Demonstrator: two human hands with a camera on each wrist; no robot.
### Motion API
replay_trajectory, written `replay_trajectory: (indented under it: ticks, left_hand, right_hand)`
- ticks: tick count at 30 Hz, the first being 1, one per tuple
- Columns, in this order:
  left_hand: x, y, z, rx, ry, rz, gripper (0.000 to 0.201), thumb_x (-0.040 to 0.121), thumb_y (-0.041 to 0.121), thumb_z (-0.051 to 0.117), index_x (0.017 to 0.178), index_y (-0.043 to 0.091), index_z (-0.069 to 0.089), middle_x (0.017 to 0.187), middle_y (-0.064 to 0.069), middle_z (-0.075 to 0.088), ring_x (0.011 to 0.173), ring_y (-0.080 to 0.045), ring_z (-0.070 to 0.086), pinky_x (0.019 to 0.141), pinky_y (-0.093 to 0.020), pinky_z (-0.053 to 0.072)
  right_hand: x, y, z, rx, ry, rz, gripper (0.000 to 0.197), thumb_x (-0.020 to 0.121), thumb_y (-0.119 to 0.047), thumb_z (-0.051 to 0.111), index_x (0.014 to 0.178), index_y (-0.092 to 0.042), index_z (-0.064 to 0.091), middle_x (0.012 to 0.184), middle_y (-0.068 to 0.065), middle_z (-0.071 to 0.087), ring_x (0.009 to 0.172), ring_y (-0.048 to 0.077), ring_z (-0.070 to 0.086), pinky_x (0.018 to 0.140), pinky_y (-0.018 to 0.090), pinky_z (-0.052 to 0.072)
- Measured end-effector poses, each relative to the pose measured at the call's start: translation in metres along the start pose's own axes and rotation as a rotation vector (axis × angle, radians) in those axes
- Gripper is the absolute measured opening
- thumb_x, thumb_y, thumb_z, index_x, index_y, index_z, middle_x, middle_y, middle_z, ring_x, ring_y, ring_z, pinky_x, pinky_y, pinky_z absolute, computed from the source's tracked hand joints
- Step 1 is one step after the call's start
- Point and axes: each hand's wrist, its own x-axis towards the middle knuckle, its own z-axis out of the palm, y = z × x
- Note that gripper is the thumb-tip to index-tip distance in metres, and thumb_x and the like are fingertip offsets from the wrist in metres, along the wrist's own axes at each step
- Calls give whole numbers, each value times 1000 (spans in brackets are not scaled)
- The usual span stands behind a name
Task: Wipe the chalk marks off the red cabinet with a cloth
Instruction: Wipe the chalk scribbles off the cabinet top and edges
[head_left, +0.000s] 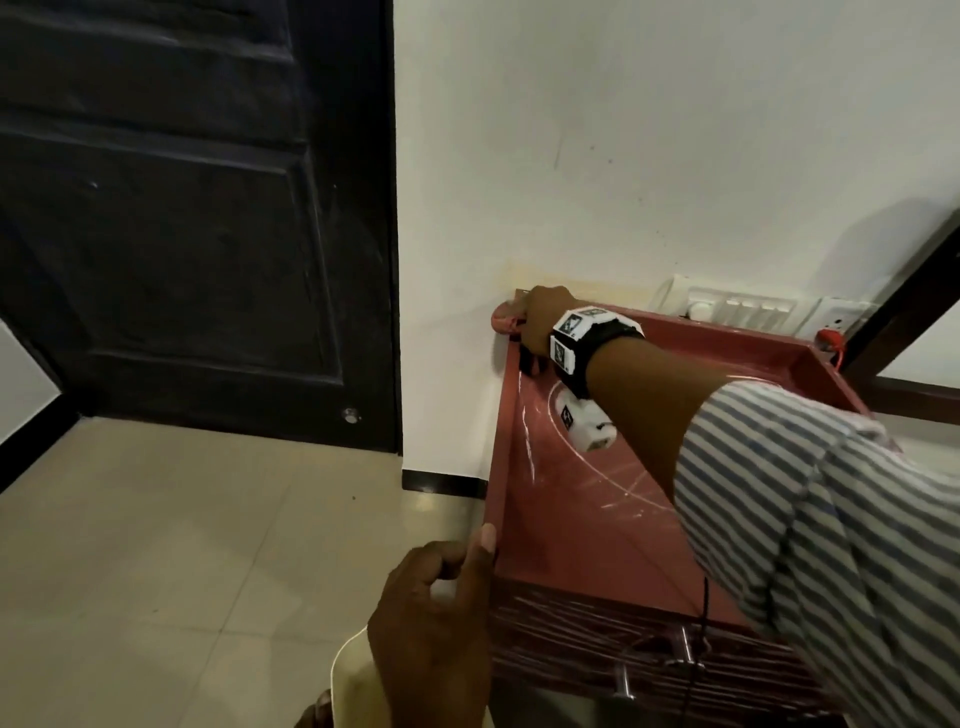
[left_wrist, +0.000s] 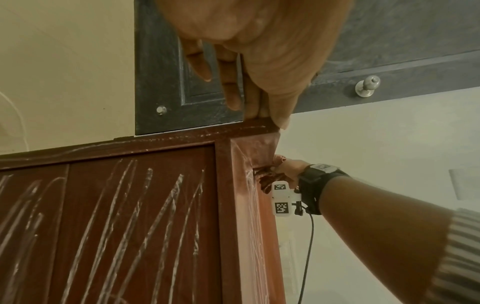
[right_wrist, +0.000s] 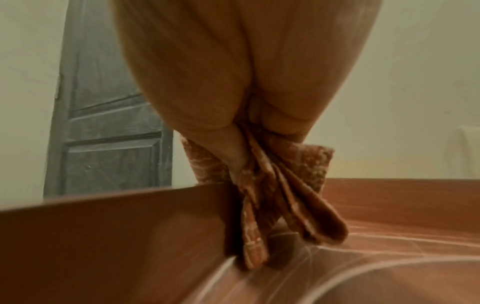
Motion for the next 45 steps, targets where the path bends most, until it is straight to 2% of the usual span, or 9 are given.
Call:
replay_trajectory:
  ticks: [3,10,13,17,21,26,30,39,45]
  left_hand:
    - [-4,3,-1,-11,-18,9,42,81,79,61,72,39,71,75,16,73,79,1,67,72,-19,46]
    - [-13,11,-10,117,-64,81,25,102,37,61,78,42,66,83,24,67,86,4,63,75,-13,45]
    - [-17,20,-23,141,-148,99,24,105,31,57,89,43,71,86,26,68,81,9,64,70,-3,41]
    - [-14,38,-44,227,-175,286,23,105,24,56,105,33,76,96,26,70,88,13,65,80,-10,51]
    - [17,69,-29,458,-174,623,28,103,28,49,113,21,74,113,9,67,102,-13,64,90,-37,55]
    - [64,94,25,729,-299,522,58,105,56,37,151,22,48,157,-6,41,141,-33,44,110,-58,41]
    - [77,77,53,795,-456,506,83,93,78,25,159,30,30,167,-1,24,152,-30,29,117,-61,32]
    - [72,66,62,958,-334,633,81,94,71,8,157,26,32,165,-4,29,149,-28,32,112,-61,35]
    - [68,65,60,1022,-291,740,66,101,64,21,146,21,45,151,-6,46,136,-30,47,103,-58,43]
  right_hand:
    - [-48,-7,7,50,-26,-109,31,86,3,45,100,-16,66,129,5,62,118,25,59,96,29,47]
    - [-177,-14,45,185,-46,-237,53,92,-3,48,142,-18,50,152,4,43,138,24,42,115,30,32]
    - [-232,2,47,498,-10,-342,53,89,1,53,132,-29,60,139,-3,57,113,6,61,98,7,41]
    - [-294,51,48,999,46,-136,64,78,10,58,112,-43,71,107,-8,75,100,12,70,94,41,56]
    - [-345,111,27,982,234,-51,60,84,9,59,111,-43,71,98,-8,76,83,11,73,75,33,62]
    - [-351,191,44,524,489,192,54,93,-2,56,133,-39,57,138,-9,58,126,13,56,109,37,45]
    - [-333,201,73,453,177,404,57,90,-10,51,141,-36,49,155,-1,38,147,25,27,122,48,19]
    - [-257,24,96,423,148,-155,44,83,-12,54,124,-21,64,141,-1,54,144,26,29,114,32,24]
    - [-267,78,93,439,74,-305,38,87,-13,57,118,-32,69,139,-8,58,138,17,42,120,38,25]
